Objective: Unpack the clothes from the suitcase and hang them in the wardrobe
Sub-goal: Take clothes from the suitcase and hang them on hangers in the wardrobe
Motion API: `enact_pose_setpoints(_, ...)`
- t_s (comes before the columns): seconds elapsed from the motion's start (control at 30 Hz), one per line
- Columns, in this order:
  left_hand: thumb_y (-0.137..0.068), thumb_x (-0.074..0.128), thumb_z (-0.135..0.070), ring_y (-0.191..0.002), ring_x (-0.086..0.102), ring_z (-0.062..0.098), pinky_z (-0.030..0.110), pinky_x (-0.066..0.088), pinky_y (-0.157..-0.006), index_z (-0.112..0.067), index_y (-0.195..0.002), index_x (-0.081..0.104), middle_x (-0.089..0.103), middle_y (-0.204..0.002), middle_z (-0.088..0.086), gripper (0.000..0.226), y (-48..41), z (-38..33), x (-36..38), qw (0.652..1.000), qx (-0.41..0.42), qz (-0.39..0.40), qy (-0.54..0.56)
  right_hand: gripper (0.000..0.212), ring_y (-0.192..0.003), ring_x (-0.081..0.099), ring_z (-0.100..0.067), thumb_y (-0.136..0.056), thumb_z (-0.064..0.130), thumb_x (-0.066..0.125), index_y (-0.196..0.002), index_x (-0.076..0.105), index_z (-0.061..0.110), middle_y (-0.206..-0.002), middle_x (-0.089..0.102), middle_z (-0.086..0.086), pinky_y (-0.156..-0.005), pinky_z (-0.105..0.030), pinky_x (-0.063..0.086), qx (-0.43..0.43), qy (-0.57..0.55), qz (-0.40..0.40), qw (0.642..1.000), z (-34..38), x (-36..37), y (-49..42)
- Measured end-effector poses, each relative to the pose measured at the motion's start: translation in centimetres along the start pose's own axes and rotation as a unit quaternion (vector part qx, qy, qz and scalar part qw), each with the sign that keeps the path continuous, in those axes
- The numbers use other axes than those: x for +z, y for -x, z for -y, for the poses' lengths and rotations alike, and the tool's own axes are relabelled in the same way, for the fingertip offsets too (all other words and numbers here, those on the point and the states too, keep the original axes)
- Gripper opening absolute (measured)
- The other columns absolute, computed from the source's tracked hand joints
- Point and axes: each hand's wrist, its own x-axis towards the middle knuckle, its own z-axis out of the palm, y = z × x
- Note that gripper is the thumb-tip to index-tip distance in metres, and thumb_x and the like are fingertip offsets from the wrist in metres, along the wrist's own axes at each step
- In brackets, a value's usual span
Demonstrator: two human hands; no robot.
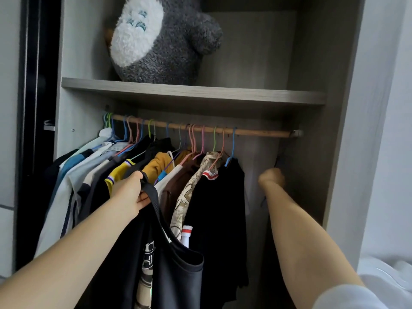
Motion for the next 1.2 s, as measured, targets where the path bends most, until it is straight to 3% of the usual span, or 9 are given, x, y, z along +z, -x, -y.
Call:
enact_pose_setpoints(0.07,-0.095,0.057,-0.022,-0.087,0.059,0.028,0.042,0.053,-0.075,-0.007,-0.12,0.056,0.057,-0.099,0.011,0.029,-0.6,0.1,-0.3,1.0,-0.002,-0.014,-0.006,0.036,-0.122,0.054,-0.041,-0.096,0.008,0.05,-0.128,0.053,-0.007,-0.132,0.055,-0.026,-0.095,-0.042,0.047,-0.034,-0.044,-0.033,0.998,1.5,-0.5,0.8)
enact_pose_setpoints(0.2,-0.093,0.058,-0.025,-0.076,0.059,0.027,0.037,0.049,-0.063,-0.012,-0.104,0.058,0.061,-0.095,0.01,0.017,-0.5,0.0,-1.5,0.999,0.001,-0.036,-0.031,0.034,-0.118,0.056,-0.04,-0.097,0.01,0.046,-0.125,0.054,-0.006,-0.128,0.058,-0.025,-0.088,-0.039,0.047,-0.05,-0.153,-0.047,0.986,3.2,-0.1,2.7)
enact_pose_setpoints(0.4,-0.087,0.06,-0.025,-0.096,0.056,0.029,0.045,0.048,-0.094,-0.019,-0.076,0.046,0.059,-0.097,0.01,0.019,0.2,-0.2,-4.0,0.996,0.011,-0.074,-0.047,0.02,-0.094,0.062,-0.034,-0.093,0.027,0.059,-0.091,0.058,0.007,-0.088,0.061,-0.011,-0.078,-0.035,0.045,-0.064,-0.27,0.01,0.961,-1.4,4.4,8.6)
enact_pose_setpoints(0.5,-0.084,0.061,-0.026,-0.093,0.057,0.027,0.04,0.048,-0.084,-0.018,-0.082,0.05,0.058,-0.096,0.01,0.014,1.5,-0.6,-5.3,0.996,0.025,-0.07,-0.059,0.034,-0.092,0.064,-0.029,-0.081,0.04,0.074,-0.088,0.057,0.012,-0.091,0.062,-0.007,-0.085,-0.04,0.052,0.021,-0.327,0.031,0.944,-1.9,5.5,10.1)
enact_pose_setpoints(0.63,-0.072,0.066,-0.034,-0.097,0.061,0.024,0.033,0.052,-0.072,-0.019,-0.127,0.055,0.063,-0.115,0.004,0.058,2.2,-0.7,-8.1,0.995,0.017,-0.063,-0.075,0.033,-0.083,0.054,-0.021,-0.085,0.037,0.071,-0.084,0.056,0.008,-0.084,0.056,-0.004,-0.082,-0.033,0.044,0.075,-0.399,0.012,0.914,-1.3,4.8,11.7)
enact_pose_setpoints(0.83,-0.083,0.063,-0.023,-0.087,0.063,0.027,0.043,0.054,-0.085,-0.009,-0.107,0.062,0.066,-0.101,0.012,0.028,3.1,-0.1,-10.8,0.991,0.013,-0.087,-0.097,0.043,-0.042,0.048,-0.02,-0.079,0.048,0.071,-0.065,0.046,0.016,-0.053,0.049,-0.006,-0.047,-0.03,0.045,-0.024,-0.331,0.087,0.939,-2.1,5.0,16.2)
enact_pose_setpoints(0.93,-0.087,0.061,-0.022,-0.067,0.055,0.02,0.029,0.049,-0.063,-0.012,-0.088,0.059,0.059,-0.081,0.005,0.01,3.6,0.2,-11.8,0.99,0.011,-0.089,-0.106,0.041,-0.049,0.049,-0.017,-0.081,0.044,0.072,-0.07,0.047,0.013,-0.058,0.05,-0.002,-0.053,-0.029,0.045,-0.049,-0.304,0.103,0.946,-2.3,4.6,16.9)
enact_pose_setpoints(1.0,-0.086,0.062,-0.022,-0.066,0.053,0.02,0.032,0.048,-0.067,-0.013,-0.082,0.057,0.058,-0.082,0.005,0.01,3.8,0.4,-12.5,0.99,0.007,-0.09,-0.111,0.046,-0.051,0.043,-0.014,-0.084,0.043,0.07,-0.062,0.04,0.016,-0.056,0.045,0.001,-0.058,-0.03,0.041,-0.068,-0.307,0.081,0.946,-2.5,4.4,17.7)
enact_pose_setpoints(1.2,-0.082,0.064,-0.024,-0.065,0.052,0.021,0.03,0.047,-0.062,-0.008,-0.106,0.063,0.056,-0.077,0.005,0.029,4.6,0.4,-15.5,0.985,-0.002,-0.111,-0.129,0.059,-0.05,0.033,-0.021,-0.083,0.053,0.064,-0.05,0.026,0.021,-0.049,0.031,0.001,-0.051,-0.033,0.033,-0.092,-0.365,0.098,0.921,-1.4,3.6,21.3)
